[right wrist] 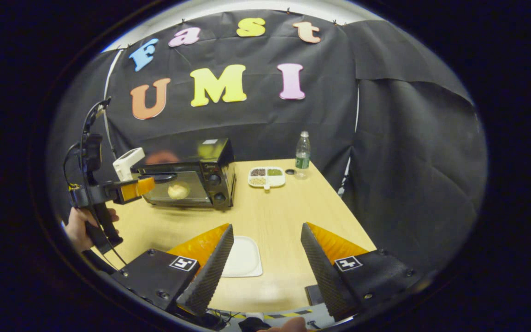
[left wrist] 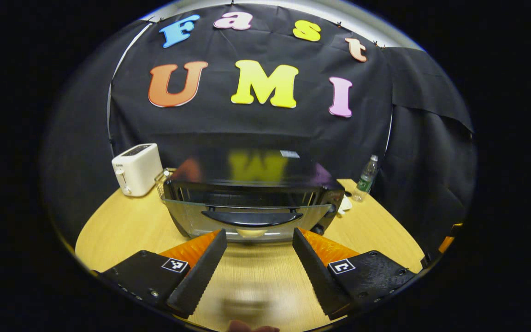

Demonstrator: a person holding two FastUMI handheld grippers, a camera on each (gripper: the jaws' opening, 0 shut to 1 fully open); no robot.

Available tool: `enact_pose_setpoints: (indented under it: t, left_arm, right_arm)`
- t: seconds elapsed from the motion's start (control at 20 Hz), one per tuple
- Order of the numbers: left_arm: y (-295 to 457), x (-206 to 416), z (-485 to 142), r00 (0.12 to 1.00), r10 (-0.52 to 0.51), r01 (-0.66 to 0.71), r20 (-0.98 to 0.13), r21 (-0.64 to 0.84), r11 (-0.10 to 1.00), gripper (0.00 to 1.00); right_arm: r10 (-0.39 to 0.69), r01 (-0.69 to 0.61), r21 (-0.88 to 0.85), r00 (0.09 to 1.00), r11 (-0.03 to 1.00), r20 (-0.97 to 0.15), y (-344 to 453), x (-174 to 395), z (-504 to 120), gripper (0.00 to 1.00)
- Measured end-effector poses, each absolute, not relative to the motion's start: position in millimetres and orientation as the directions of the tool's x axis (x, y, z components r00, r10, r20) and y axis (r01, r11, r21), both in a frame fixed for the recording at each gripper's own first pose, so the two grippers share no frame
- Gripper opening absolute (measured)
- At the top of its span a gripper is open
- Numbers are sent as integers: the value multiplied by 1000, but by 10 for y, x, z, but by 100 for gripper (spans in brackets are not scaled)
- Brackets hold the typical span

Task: Open the electric oven with the left hand, put the food in, and close the electric oven.

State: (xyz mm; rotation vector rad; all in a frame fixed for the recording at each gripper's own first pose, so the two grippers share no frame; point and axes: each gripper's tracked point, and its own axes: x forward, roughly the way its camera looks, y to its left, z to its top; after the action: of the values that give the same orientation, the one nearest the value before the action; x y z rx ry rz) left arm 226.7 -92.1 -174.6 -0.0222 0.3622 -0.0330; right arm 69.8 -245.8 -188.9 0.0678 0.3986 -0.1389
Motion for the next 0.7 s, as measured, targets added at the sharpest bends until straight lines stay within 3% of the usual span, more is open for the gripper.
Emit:
enact_pose_setpoints:
  t: [0.35,0.7]
  left_arm:
    - [-926,1809,-688,984,25,-28,-179,-13,1000,94]
    - [-963,1019,112,998,7,-7,-56,8,1000,94]
  right_arm:
    - [22,-6,66,971,998,-238,-2253,979,-1258,94]
    - [43,-33,106,994,994,-97,-1924,782,-577,99]
